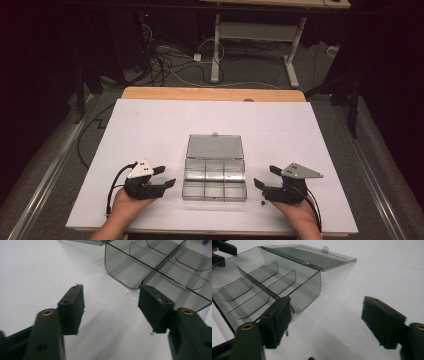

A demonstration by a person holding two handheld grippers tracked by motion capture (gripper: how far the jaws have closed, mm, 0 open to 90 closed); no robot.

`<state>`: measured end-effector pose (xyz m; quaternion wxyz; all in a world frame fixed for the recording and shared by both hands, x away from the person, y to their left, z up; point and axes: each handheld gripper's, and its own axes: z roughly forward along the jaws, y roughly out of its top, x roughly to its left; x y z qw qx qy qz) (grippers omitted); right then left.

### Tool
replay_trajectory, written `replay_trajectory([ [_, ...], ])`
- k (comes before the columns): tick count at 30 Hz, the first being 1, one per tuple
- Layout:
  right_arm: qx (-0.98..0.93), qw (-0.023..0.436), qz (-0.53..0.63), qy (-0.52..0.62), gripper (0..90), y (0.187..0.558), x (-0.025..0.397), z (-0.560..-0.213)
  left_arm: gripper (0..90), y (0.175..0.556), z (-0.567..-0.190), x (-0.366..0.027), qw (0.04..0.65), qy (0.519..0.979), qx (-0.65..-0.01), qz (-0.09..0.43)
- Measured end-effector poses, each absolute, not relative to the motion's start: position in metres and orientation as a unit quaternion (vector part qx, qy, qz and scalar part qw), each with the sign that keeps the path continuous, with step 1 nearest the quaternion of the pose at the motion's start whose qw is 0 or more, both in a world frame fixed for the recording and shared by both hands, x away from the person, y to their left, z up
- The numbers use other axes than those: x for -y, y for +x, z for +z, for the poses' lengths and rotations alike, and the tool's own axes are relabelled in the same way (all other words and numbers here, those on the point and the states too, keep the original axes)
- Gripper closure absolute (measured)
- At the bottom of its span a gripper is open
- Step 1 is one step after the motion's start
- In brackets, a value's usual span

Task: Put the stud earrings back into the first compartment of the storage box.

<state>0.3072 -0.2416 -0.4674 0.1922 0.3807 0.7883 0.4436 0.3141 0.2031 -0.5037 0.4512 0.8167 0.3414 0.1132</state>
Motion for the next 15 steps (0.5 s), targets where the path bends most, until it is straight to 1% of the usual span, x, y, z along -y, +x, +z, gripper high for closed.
replay_trajectory([
  [3, -0.786, 0.190, 0.445, 0.384, 12.8, 0.302, 0.243, -0.467, 14.3, 0.315, -0.504, -0.204, 0.449, 0.813, -0.352, 0.116],
  [4, -0.786, 0.190, 0.445, 0.386, 10.5, 0.300, 0.244, -0.467, 12.6, 0.315, -0.504, -0.204, 0.451, 0.812, -0.351, 0.115],
  [8, -0.784, 0.192, 0.443, 0.392, 2.8, 0.292, 0.248, -0.468, 1.2, 0.315, -0.503, -0.203, 0.451, 0.812, -0.350, 0.118],
  [10, -0.782, 0.200, 0.441, 0.393, 0.0, 0.288, 0.250, -0.468, 0.0, 0.314, -0.503, -0.202, 0.455, 0.809, -0.353, 0.117],
  [12, -0.781, 0.206, 0.439, 0.393, 0.0, 0.285, 0.253, -0.467, 0.0, 0.313, -0.503, -0.202, 0.453, 0.811, -0.349, 0.120],
  [15, -0.781, 0.205, 0.437, 0.396, 0.0, 0.279, 0.258, -0.467, 0.0, 0.312, -0.504, -0.204, 0.453, 0.814, -0.346, 0.109],
])
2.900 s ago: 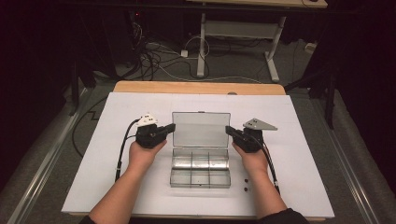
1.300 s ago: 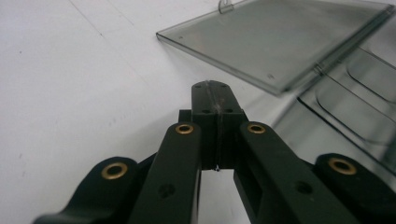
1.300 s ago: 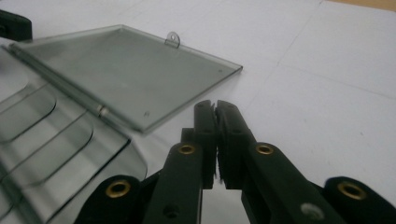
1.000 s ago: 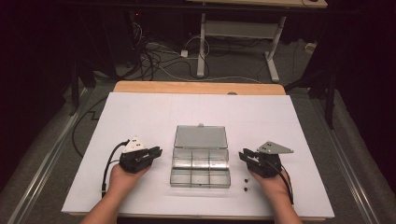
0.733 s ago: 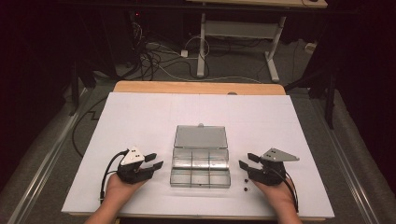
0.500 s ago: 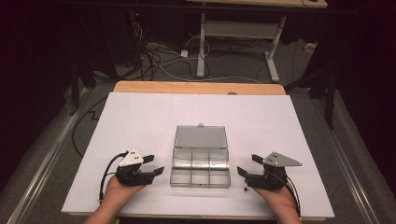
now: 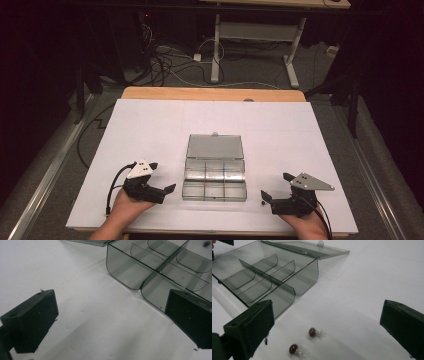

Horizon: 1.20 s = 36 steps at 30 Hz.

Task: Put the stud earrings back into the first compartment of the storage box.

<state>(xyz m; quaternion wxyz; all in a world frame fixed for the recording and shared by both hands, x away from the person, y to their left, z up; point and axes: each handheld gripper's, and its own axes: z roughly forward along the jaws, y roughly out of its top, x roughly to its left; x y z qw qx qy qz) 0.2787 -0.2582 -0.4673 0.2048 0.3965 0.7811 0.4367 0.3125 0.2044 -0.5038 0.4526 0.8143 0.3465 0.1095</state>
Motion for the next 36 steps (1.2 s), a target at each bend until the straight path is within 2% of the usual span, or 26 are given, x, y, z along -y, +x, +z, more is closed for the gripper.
replay_trajectory([
  [3, -0.787, 0.199, 0.429, 0.395, 4.8, 0.275, 0.261, -0.470, 0.0, 0.312, -0.505, -0.205, 0.452, 0.818, -0.341, 0.103],
  [6, -0.794, 0.194, 0.423, 0.391, 18.1, 0.273, 0.261, -0.472, 0.0, 0.309, -0.506, -0.202, 0.446, 0.825, -0.329, 0.112],
  [11, -0.811, 0.194, 0.396, 0.386, 48.0, 0.273, 0.253, -0.475, 0.0, 0.309, -0.506, -0.203, 0.449, 0.823, -0.330, 0.112],
  [15, -0.821, 0.184, 0.380, 0.385, 61.5, 0.277, 0.248, -0.479, 0.0, 0.310, -0.506, -0.203, 0.449, 0.822, -0.333, 0.112],
  [26, -0.842, 0.194, 0.345, 0.368, 73.1, 0.282, 0.239, -0.485, 0.0, 0.310, -0.507, -0.203, 0.450, 0.822, -0.331, 0.109],
  [29, -0.841, 0.194, 0.345, 0.368, 78.8, 0.282, 0.240, -0.485, 0.0, 0.310, -0.507, -0.203, 0.450, 0.822, -0.331, 0.109],
  [36, -0.842, 0.190, 0.347, 0.367, 82.4, 0.283, 0.240, -0.485, 0.0, 0.310, -0.507, -0.203, 0.450, 0.822, -0.332, 0.108],
])
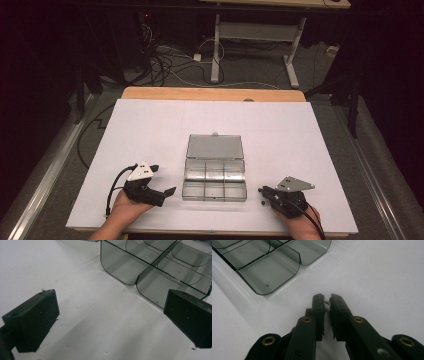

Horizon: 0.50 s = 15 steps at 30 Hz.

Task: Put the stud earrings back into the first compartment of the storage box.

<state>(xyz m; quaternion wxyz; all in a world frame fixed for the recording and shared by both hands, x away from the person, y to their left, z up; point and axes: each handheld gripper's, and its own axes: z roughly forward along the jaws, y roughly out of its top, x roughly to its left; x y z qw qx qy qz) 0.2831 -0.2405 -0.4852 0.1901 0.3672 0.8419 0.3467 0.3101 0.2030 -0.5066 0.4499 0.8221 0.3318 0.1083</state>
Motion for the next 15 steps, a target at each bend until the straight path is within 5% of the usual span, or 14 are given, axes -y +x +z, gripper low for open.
replay_trajectory([
  [9, -0.836, 0.189, 0.359, 0.371, 79.5, 0.2835, 0.2429, -0.4815, 0.0, 0.3103, -0.5067, -0.2028, 0.449, 0.823, -0.331, 0.108],
  [15, -0.819, 0.185, 0.377, 0.390, 53.5, 0.2857, 0.2401, -0.4816, 0.1, 0.3102, -0.5067, -0.2025, 0.448, 0.824, -0.330, 0.108],
])
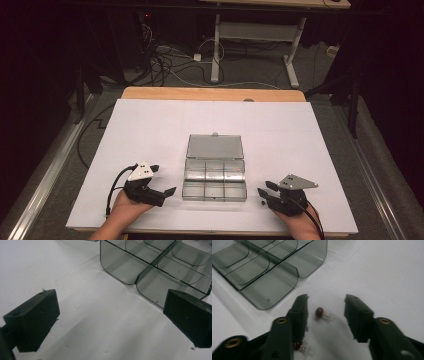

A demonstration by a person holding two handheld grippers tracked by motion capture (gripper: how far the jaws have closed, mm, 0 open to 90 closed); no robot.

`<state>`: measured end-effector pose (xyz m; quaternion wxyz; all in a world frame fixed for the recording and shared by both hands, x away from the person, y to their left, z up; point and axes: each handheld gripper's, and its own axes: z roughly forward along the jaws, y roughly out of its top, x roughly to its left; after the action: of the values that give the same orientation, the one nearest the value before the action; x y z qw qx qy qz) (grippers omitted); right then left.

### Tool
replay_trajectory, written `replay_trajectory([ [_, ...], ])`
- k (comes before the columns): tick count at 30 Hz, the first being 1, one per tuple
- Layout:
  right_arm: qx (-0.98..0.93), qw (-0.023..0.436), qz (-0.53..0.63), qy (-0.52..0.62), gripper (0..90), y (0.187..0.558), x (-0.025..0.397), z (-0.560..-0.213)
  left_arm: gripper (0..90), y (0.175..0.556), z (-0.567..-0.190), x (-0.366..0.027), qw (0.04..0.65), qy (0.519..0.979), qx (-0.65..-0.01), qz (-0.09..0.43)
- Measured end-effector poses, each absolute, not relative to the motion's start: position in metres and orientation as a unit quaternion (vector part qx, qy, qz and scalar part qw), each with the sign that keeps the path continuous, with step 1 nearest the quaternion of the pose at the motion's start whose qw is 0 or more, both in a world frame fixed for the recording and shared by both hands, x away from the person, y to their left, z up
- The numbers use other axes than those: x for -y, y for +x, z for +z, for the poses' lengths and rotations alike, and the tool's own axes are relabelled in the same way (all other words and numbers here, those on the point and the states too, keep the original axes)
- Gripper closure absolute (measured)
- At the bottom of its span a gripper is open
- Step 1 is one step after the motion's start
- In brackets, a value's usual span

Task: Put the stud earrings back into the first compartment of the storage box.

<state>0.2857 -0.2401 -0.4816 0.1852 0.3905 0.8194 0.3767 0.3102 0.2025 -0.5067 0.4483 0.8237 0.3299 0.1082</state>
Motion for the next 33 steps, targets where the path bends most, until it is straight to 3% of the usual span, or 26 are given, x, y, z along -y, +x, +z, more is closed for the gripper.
replay_trajectory([
  [3, -0.818, 0.187, 0.368, 0.400, 55.6, 0.291, 0.236, -0.484, 0.1, 0.310, -0.507, -0.202, 0.447, 0.825, -0.329, 0.109],
  [9, -0.833, 0.201, 0.342, 0.386, 74.6, 0.289, 0.227, -0.486, 0.1, 0.310, -0.507, -0.202, 0.446, 0.825, -0.329, 0.109],
  [33, -0.825, 0.188, 0.375, 0.379, 75.6, 0.292, 0.233, -0.477, 0.1, 0.310, -0.507, -0.203, 0.455, 0.823, -0.324, 0.103],
])
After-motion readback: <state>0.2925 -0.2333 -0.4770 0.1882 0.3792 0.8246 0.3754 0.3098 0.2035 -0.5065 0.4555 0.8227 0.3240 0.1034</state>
